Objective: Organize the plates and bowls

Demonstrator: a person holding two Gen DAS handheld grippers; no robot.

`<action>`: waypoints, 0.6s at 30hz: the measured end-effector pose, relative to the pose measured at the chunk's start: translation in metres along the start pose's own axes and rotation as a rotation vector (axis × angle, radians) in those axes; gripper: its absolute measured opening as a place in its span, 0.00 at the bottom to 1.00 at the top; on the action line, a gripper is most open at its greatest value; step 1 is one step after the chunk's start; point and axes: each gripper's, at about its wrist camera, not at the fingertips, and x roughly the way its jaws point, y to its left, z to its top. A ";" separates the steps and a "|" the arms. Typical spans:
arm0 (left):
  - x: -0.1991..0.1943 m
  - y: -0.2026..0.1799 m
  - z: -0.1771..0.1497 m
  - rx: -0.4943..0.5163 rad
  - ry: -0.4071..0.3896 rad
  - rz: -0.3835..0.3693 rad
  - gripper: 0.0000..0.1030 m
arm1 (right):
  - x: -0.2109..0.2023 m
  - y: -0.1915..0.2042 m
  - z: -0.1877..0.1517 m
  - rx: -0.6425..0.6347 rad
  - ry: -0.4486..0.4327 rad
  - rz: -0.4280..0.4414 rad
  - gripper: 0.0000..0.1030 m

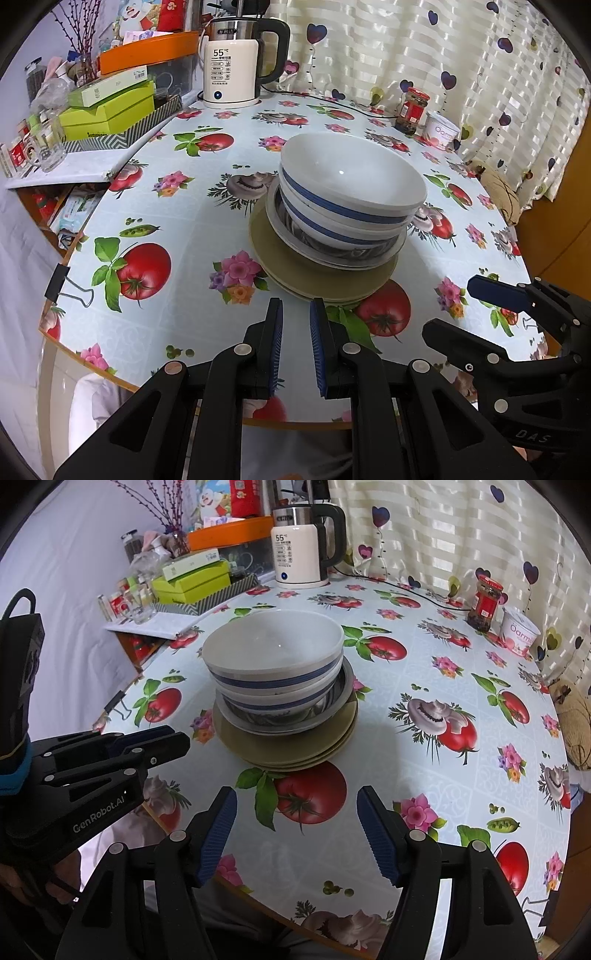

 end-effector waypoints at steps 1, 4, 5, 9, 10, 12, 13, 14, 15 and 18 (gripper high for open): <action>0.000 0.000 0.000 0.001 0.001 -0.002 0.15 | 0.000 0.000 0.000 0.000 0.000 0.000 0.66; 0.000 -0.001 0.001 0.002 0.002 -0.003 0.15 | 0.000 0.000 0.000 0.000 0.000 0.000 0.66; 0.000 -0.001 0.001 0.003 0.002 -0.002 0.15 | 0.000 0.000 0.000 0.000 0.001 0.000 0.66; 0.000 -0.001 0.001 0.003 0.002 -0.001 0.15 | 0.000 0.001 0.000 0.000 0.001 0.000 0.66; 0.000 -0.001 0.001 0.002 0.002 -0.003 0.15 | 0.000 0.000 0.000 0.000 0.001 -0.001 0.67; 0.000 -0.001 0.001 0.002 0.003 -0.003 0.15 | 0.000 0.001 0.000 -0.001 0.001 -0.001 0.67; 0.000 -0.002 0.001 0.003 0.004 -0.002 0.15 | 0.000 0.000 0.000 -0.001 0.001 -0.001 0.67; 0.000 -0.002 0.001 0.003 0.004 -0.002 0.15 | 0.000 0.000 0.000 -0.001 0.001 0.000 0.67; 0.001 -0.002 0.002 0.003 0.004 -0.002 0.15 | 0.000 0.001 0.001 -0.001 0.002 -0.001 0.67; 0.001 -0.002 0.002 0.005 0.006 -0.002 0.15 | 0.000 0.000 0.001 0.000 0.003 -0.001 0.67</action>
